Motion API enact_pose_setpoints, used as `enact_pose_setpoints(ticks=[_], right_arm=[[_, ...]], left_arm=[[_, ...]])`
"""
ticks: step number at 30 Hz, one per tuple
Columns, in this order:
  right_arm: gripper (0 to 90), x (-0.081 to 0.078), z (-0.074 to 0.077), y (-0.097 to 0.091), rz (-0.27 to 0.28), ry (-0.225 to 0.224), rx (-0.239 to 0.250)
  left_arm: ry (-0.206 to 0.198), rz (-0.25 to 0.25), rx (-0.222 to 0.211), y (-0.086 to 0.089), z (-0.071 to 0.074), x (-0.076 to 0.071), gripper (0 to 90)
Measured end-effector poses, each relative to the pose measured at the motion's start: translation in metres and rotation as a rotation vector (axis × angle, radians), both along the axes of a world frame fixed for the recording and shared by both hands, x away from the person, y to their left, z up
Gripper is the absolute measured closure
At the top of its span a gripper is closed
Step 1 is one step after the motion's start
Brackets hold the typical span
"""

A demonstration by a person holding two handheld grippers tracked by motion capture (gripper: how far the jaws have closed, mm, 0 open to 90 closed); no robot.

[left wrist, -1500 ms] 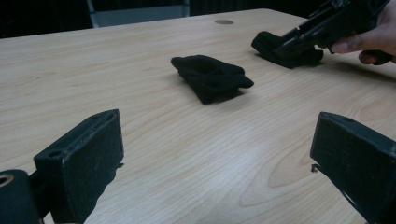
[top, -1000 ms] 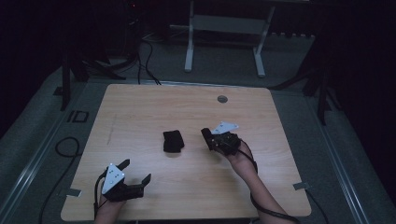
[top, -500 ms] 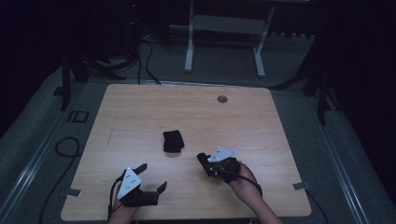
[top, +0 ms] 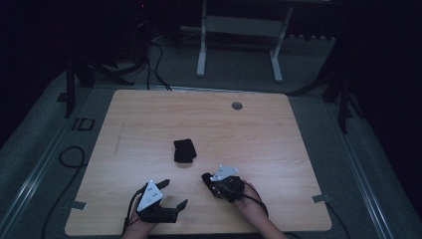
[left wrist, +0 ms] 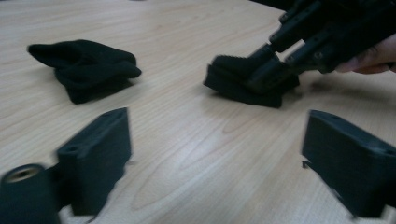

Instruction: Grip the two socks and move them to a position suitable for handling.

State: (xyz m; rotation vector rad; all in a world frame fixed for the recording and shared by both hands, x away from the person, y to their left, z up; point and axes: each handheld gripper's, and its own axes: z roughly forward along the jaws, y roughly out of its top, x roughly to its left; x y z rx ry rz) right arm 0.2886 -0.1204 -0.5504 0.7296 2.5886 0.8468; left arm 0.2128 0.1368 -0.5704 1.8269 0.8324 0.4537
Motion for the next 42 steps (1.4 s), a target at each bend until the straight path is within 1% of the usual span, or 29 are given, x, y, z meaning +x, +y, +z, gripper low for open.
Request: enact_pose_setpoints(ticks=[1,2,3,5,7,9,10,11,13,16,17,18,19,20,21,22,24,25,26,29,30,31,32,33,34,38,39,40,42], right_arm=[[75.0,0.0,-0.001,0.0,-0.008,0.003,0.008],[73.2,-0.001,-0.002,0.001,-0.01,0.001,0.009],[73.2,-0.001,-0.002,0.001,-0.01,0.001,0.009],[60.9,-0.001,0.002,0.002,0.0,0.037,0.026],[47.0,-0.008,0.013,0.003,0.025,0.014,0.038],[47.2,-0.01,0.023,0.001,0.037,-0.002,0.059],[47.5,-0.011,0.026,0.0,0.047,-0.01,0.062],[49.2,-0.01,0.028,0.0,0.053,-0.003,0.066],[50.3,-0.007,0.025,0.001,0.065,0.005,0.046],[52.0,-0.005,0.017,0.004,0.084,0.017,0.007],[59.8,-0.004,0.009,0.007,0.098,0.031,-0.023],[59.8,-0.004,0.009,0.007,0.098,0.031,-0.023],[66.0,-0.003,0.007,0.007,0.103,0.027,-0.028],[77.4,-0.001,0.007,0.007,0.103,0.035,-0.028],[77.4,-0.001,0.007,0.007,0.103,0.035,-0.028],[81.1,0.0,0.012,0.006,0.083,0.03,0.0],[82.2,0.0,0.02,0.004,0.078,0.025,0.03],[82.2,0.0,0.02,0.004,0.078,0.025,0.03],[82.5,0.001,0.028,0.001,0.074,0.029,0.061],[82.6,0.001,0.032,0.0,0.067,0.026,0.069],[82.5,0.003,0.04,-0.003,0.058,0.04,0.1],[82.5,0.003,0.04,-0.003,0.058,0.04,0.1],[82.5,0.003,0.041,-0.003,0.054,0.036,0.104],[82.5,0.003,0.041,-0.003,0.054,0.036,0.104],[82.6,0.002,0.041,-0.003,0.056,0.039,0.106],[82.5,0.002,0.041,-0.003,0.059,0.053,0.128],[82.5,0.002,0.041,-0.003,0.055,0.052,0.13],[82.5,0.003,0.042,-0.004,0.055,0.058,0.142],[82.5,0.003,0.044,-0.004,0.051,0.06,0.15]], left_arm=[[0.002,0.013,0.018,-0.001,0.0,0.0,15.4],[0.011,0.02,0.033,-0.003,0.001,-0.001,22.8],[0.006,0.025,0.045,-0.003,0.002,-0.001,22.8],[0.007,0.001,0.048,-0.005,0.002,-0.001,32.5],[0.015,-0.005,0.046,-0.008,0.003,0.002,37.4],[0.026,-0.015,0.048,-0.013,0.003,0.005,40.6],[0.029,-0.029,0.056,-0.016,0.003,0.007,46.9],[0.039,-0.053,0.08,-0.022,0.002,0.01,47.8],[0.04,-0.066,0.083,-0.024,0.001,0.012,55.1],[0.075,-0.094,0.089,-0.032,0.001,0.018,55.4],[0.083,-0.098,0.097,-0.035,0.0,0.02,56.0],[0.1,-0.105,0.101,-0.038,0.0,0.022,56.0],[0.109,-0.114,0.107,-0.04,0.0,0.024,56.6],[0.121,-0.121,0.119,-0.045,0.0,0.028,56.6],[0.121,-0.121,0.119,-0.045,0.0,0.028,56.5],[0.138,-0.129,0.119,-0.047,0.0,0.03,56.5],[0.155,-0.133,0.118,-0.05,0.001,0.034,56.5],[0.155,-0.135,0.124,-0.051,0.001,0.035,56.5],[0.143,-0.127,0.127,-0.054,0.003,0.037,54.4],[0.143,-0.133,0.124,-0.055,0.004,0.038,50.8],[0.158,-0.153,0.102,-0.059,0.006,0.04,44.6],[0.157,-0.161,0.103,-0.061,0.007,0.041,44.6],[0.169,-0.166,0.068,-0.063,0.009,0.043,44.6],[0.169,-0.166,0.068,-0.063,0.009,0.043,44.1],[0.158,-0.148,0.093,-0.067,0.009,0.044,42.2],[0.143,-0.135,0.113,-0.071,0.009,0.047,38.8],[0.139,-0.14,0.112,-0.073,0.01,0.047,37.1],[0.123,-0.147,0.15,-0.079,0.01,0.046,34.6],[0.119,-0.148,0.16,-0.082,0.01,0.046,33.4]])
